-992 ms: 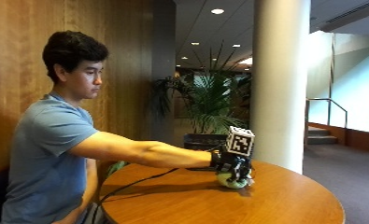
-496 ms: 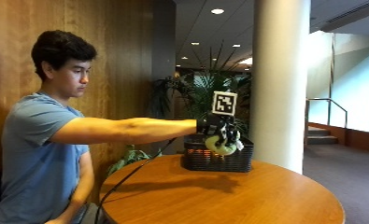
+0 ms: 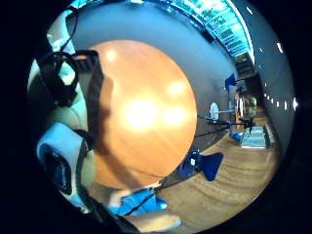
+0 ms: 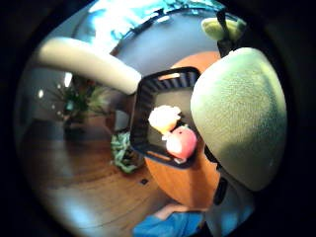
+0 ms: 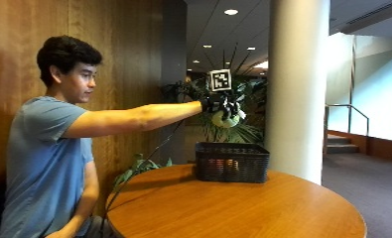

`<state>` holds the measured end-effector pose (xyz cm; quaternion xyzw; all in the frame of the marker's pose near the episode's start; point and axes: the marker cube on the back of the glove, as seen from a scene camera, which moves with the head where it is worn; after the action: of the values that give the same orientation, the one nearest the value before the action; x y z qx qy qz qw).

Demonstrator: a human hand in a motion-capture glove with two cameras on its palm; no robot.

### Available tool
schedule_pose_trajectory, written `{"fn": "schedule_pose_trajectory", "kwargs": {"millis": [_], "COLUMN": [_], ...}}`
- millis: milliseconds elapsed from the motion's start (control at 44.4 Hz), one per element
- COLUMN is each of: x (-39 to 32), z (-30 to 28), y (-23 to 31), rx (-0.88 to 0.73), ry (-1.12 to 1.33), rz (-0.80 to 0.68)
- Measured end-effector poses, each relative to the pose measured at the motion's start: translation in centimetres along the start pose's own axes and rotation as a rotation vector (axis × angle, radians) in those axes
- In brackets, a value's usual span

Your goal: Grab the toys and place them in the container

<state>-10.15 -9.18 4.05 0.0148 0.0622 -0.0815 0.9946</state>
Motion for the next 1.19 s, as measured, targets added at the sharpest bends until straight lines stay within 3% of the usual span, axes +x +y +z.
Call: {"fn": "schedule_pose_trajectory", "kwargs": {"millis": [45,158,248,338,541,1059,1194], "x": [-1.9,-6.4,-6.0,-5.9,-6.8,-2.5,0.6], "z": [0.4,2.6,3.8,5.9,7.5,0.6,-1.0], "y": [-0.4,-0.4,-0.1,0.3,0.6,6.5,8.0], "rx": [0.013,0.005,0.015,-0.003,-0.143,-0.045,-0.025], "ry": [-0.003,-0.049,-0.184,-0.108,-0.122,0.089,0.067], "rz": [0.015,-0.117,-0.081,-0.166,-0.162,-0.195,-0.096]}}
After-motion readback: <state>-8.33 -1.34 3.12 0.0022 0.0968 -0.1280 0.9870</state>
